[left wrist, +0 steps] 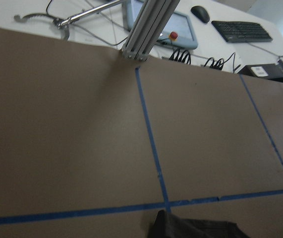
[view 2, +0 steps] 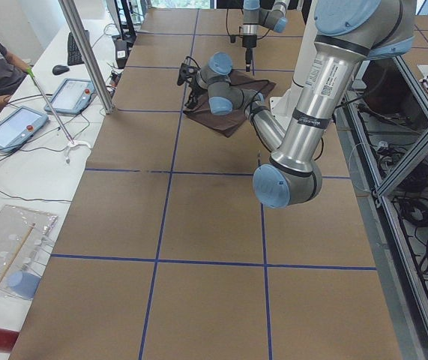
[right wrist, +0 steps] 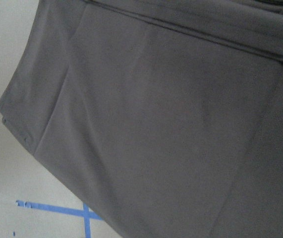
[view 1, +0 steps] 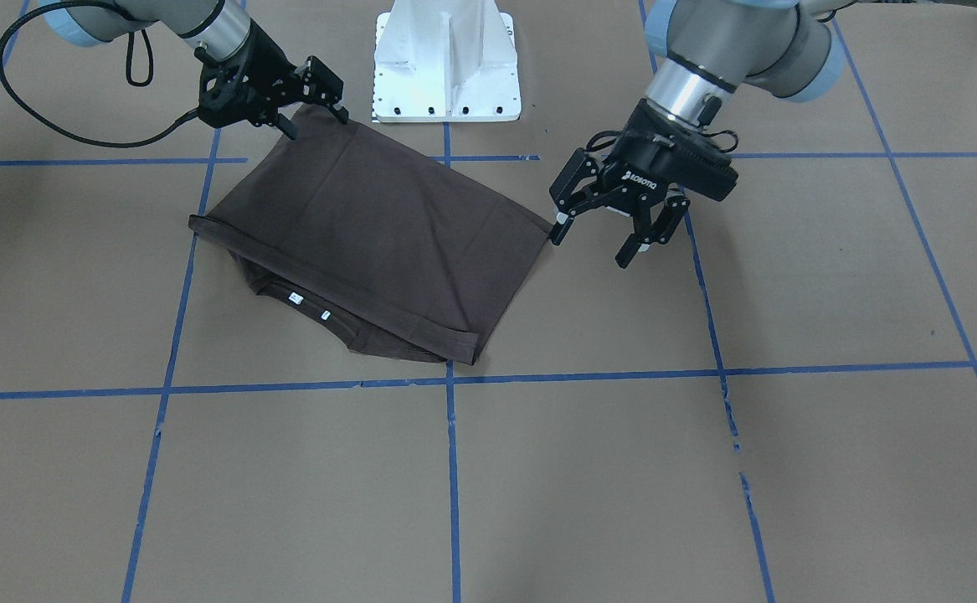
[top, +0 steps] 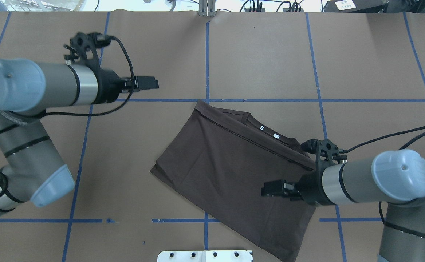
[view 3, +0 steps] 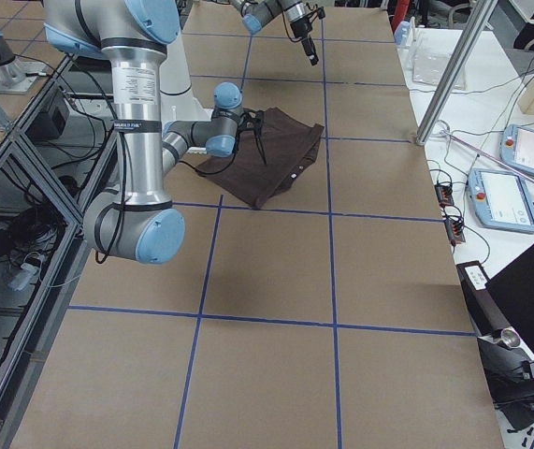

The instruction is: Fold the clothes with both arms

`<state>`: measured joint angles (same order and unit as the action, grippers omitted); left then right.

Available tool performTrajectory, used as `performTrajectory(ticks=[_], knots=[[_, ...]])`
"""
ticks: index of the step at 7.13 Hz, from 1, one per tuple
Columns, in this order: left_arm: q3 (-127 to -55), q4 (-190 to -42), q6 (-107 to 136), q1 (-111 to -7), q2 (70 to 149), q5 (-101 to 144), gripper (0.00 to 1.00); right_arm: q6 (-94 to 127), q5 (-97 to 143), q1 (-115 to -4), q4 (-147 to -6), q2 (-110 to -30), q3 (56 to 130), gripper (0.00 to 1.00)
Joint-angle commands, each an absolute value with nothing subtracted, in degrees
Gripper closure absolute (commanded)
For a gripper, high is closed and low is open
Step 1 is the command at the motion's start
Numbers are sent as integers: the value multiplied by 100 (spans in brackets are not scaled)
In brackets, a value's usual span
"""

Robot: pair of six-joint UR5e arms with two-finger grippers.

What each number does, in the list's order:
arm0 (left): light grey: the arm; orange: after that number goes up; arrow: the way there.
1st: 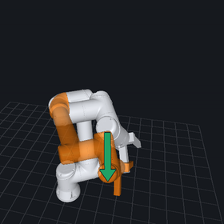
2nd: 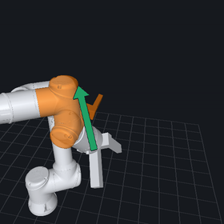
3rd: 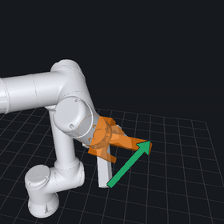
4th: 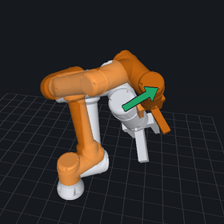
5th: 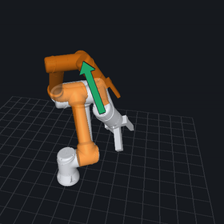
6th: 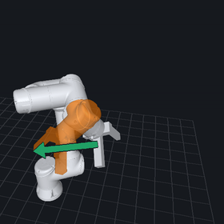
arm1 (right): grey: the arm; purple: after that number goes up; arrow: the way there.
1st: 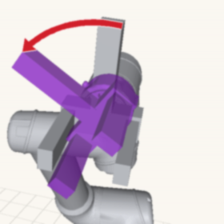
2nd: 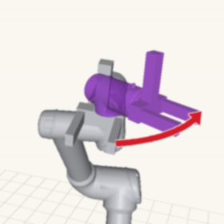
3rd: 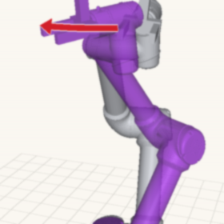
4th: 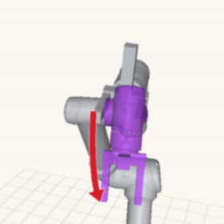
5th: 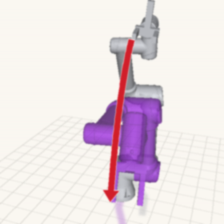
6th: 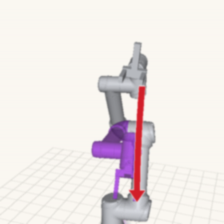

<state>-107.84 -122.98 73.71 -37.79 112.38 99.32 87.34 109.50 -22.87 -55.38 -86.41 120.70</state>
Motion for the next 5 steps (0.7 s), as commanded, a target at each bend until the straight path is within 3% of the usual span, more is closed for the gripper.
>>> performTrajectory(ticks=[1, 5], knots=[[-10365, -12129, 8075, -3168, 11119, 10062, 0, 8701, 11056, -2924, -5546, -8281, 11778, 0], [-9931, -11623, 9175, -2628, 11188, 10072, 1, 8701, 11057, -3612, -5546, -7875, 11452, 0]])
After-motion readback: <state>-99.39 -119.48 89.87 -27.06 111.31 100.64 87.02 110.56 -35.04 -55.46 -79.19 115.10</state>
